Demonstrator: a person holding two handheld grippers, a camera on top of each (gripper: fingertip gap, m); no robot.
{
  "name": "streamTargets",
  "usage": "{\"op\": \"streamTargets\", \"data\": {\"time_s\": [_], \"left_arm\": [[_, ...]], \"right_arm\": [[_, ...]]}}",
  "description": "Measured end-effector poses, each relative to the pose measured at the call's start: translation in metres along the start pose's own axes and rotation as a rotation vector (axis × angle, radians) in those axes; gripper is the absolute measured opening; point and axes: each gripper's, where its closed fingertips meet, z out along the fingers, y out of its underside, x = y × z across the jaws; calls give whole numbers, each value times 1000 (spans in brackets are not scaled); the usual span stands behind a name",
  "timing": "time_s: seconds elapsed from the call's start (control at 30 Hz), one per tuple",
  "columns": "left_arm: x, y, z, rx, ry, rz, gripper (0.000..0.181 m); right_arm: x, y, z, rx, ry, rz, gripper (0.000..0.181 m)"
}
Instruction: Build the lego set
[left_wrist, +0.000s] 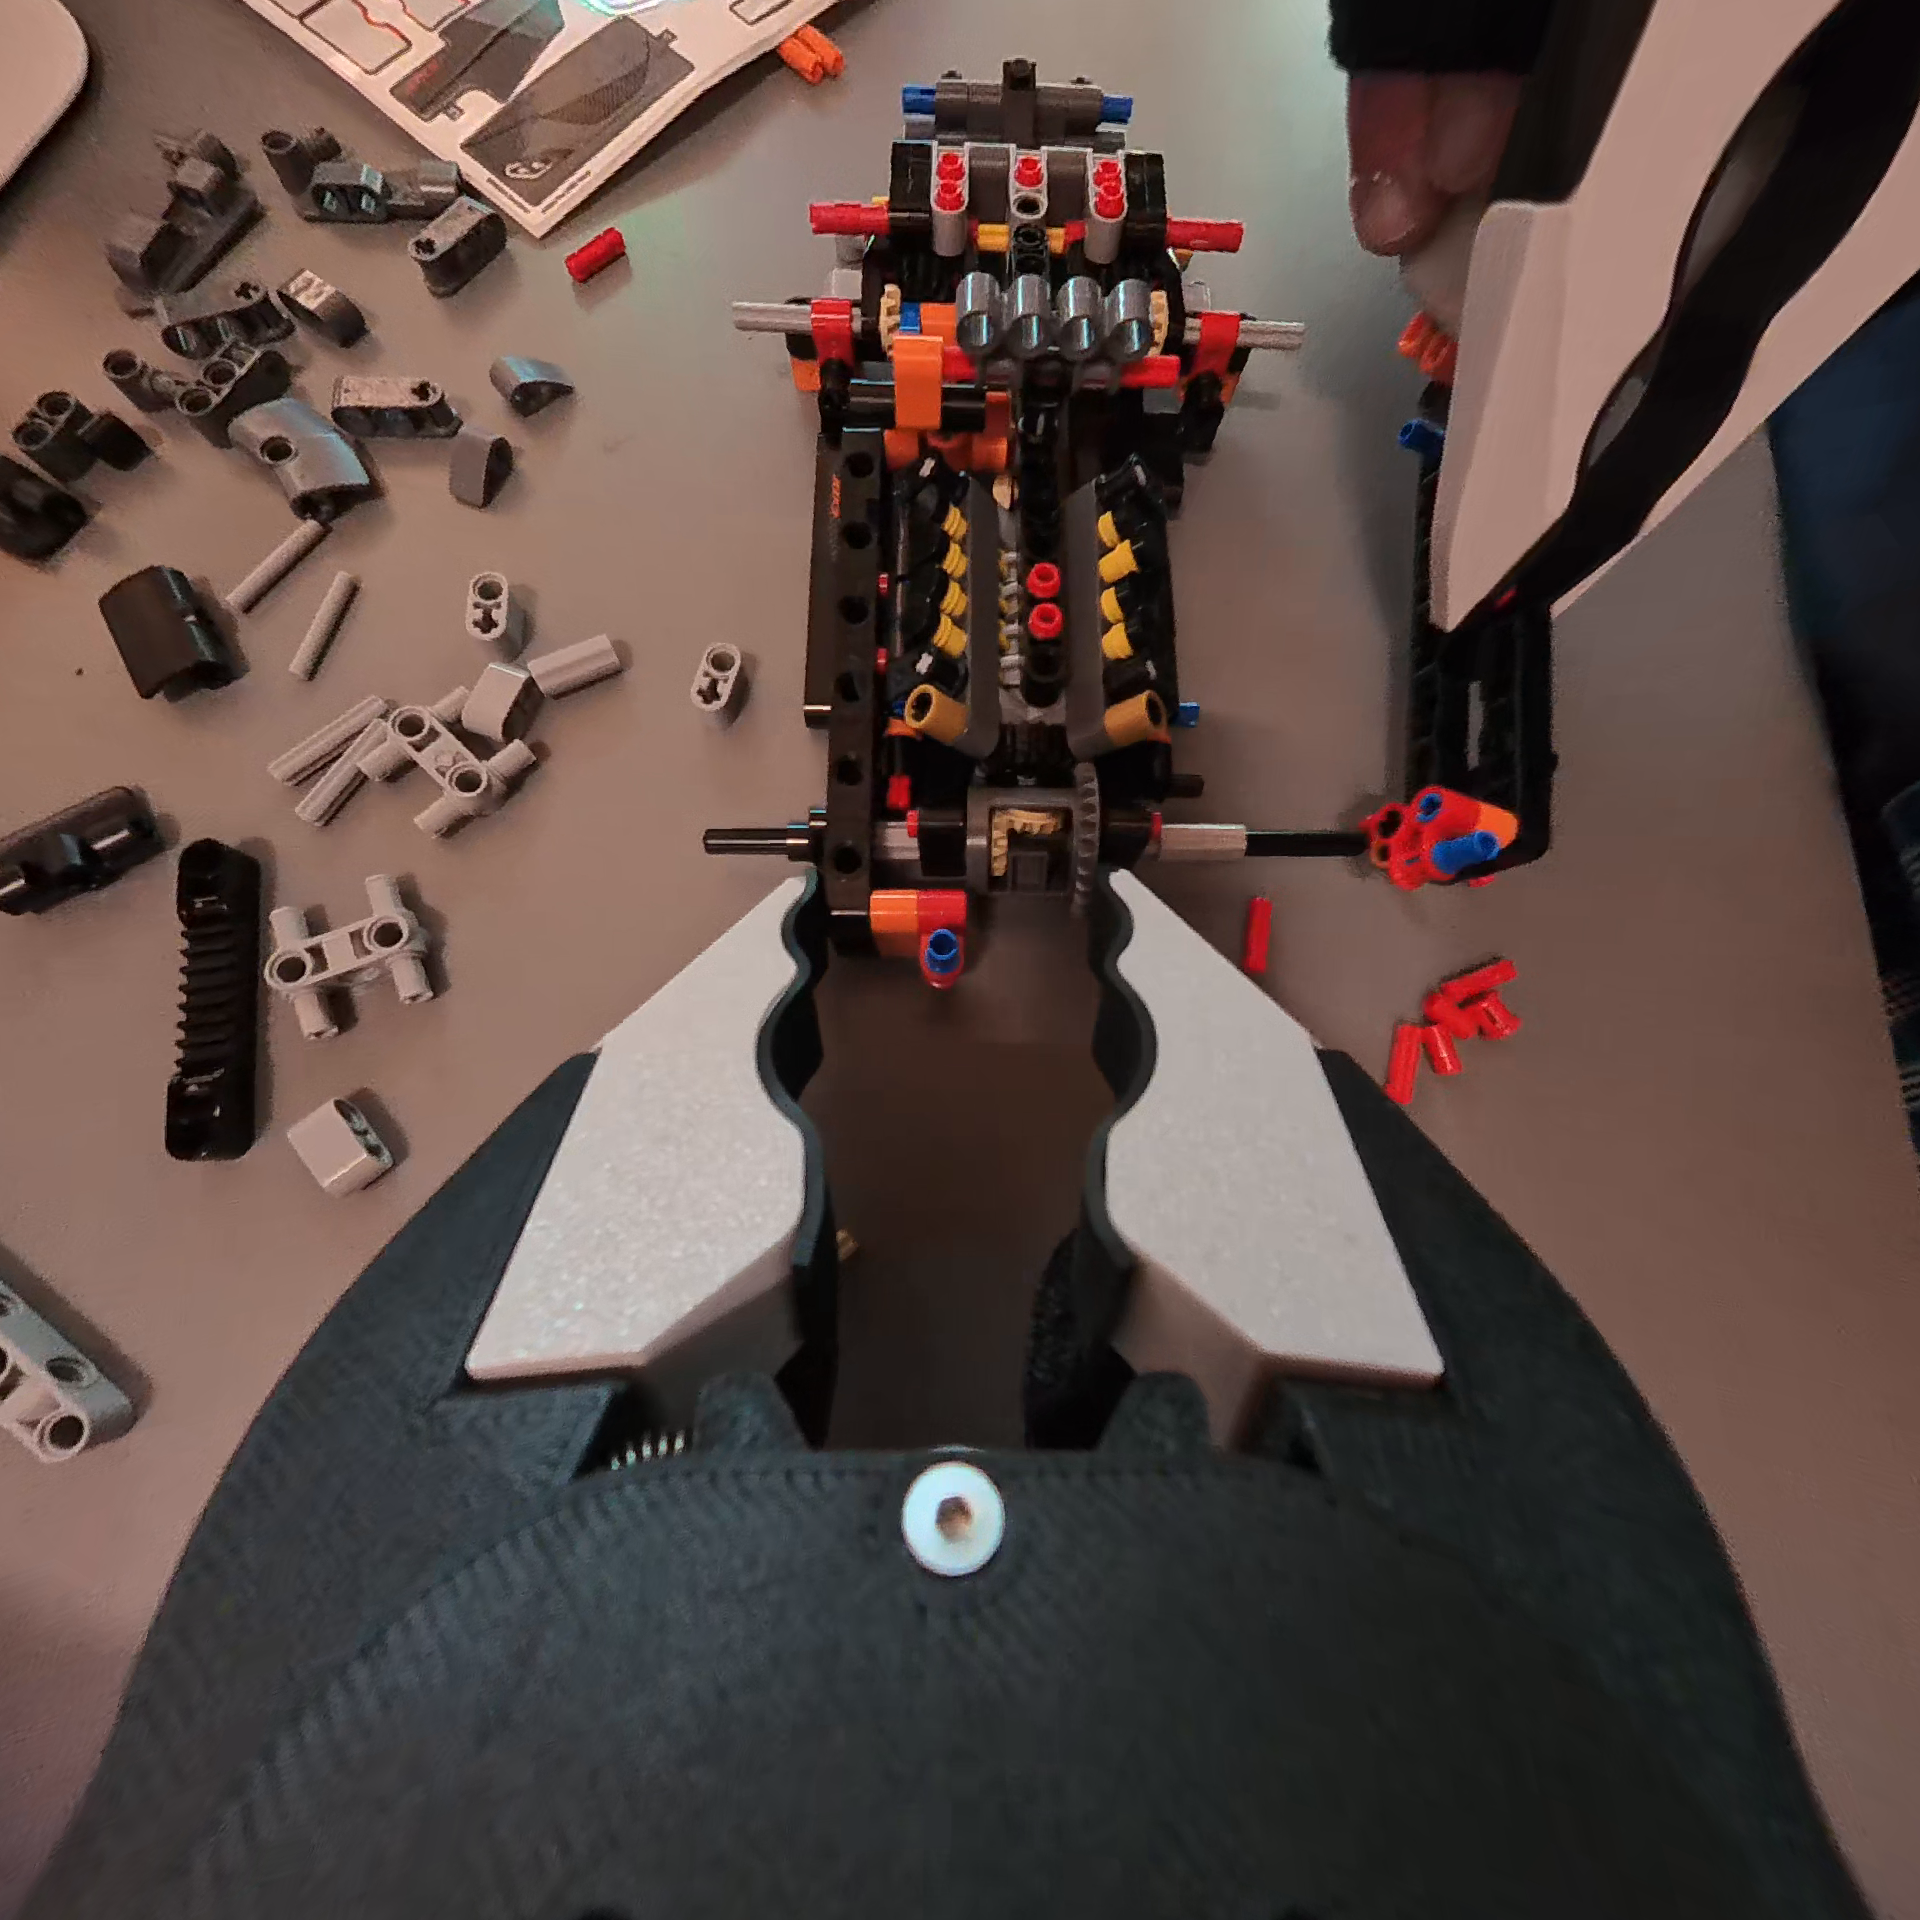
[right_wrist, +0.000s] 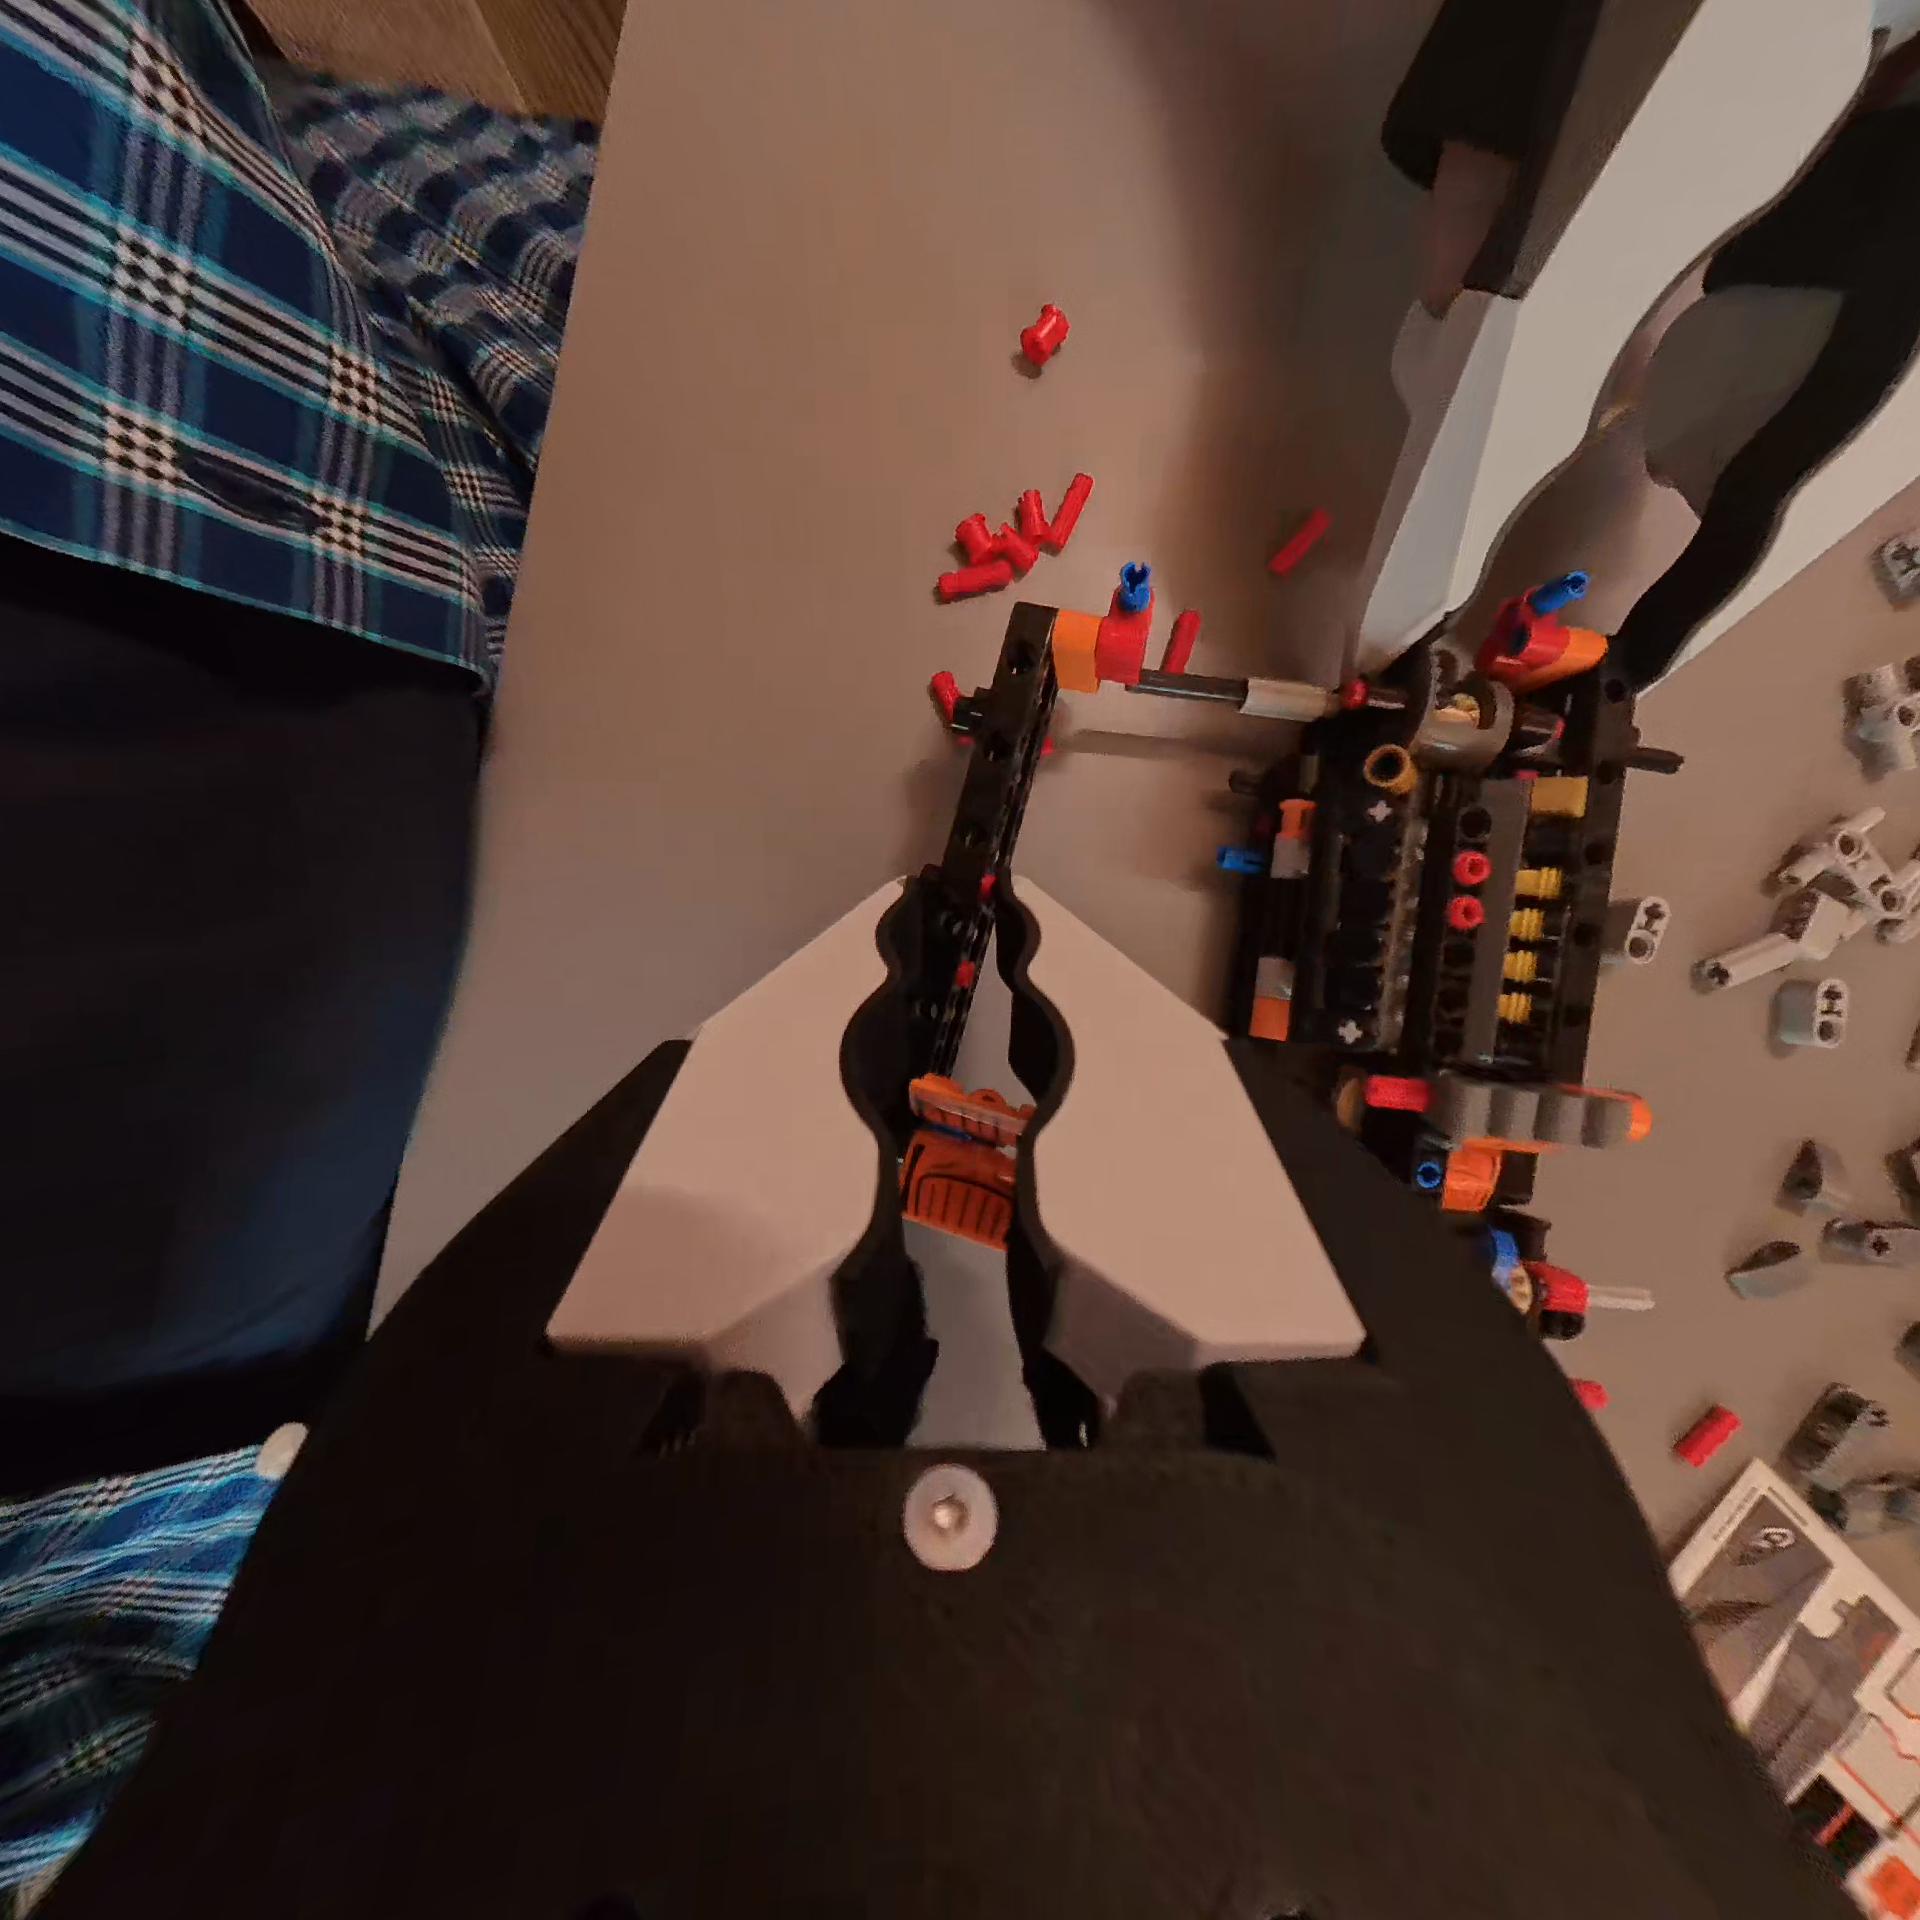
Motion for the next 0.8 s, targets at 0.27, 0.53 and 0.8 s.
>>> {"op": "streamTargets", "data": {"time_s": [0.27, 0.53, 0.8], "left_arm": [[3, -2, 2, 5, -8, 0, 50], [13, -16, 10, -4, -20, -2, 50], [30, -32, 31, -2, 2, 11, 50]], "right_arm": [[-1, 0, 3, -22, 10, -46, 11], [-12, 6, -9, 2, 3, -25, 11], [-20, 19, -17, 4, 3, -19, 11]]}}
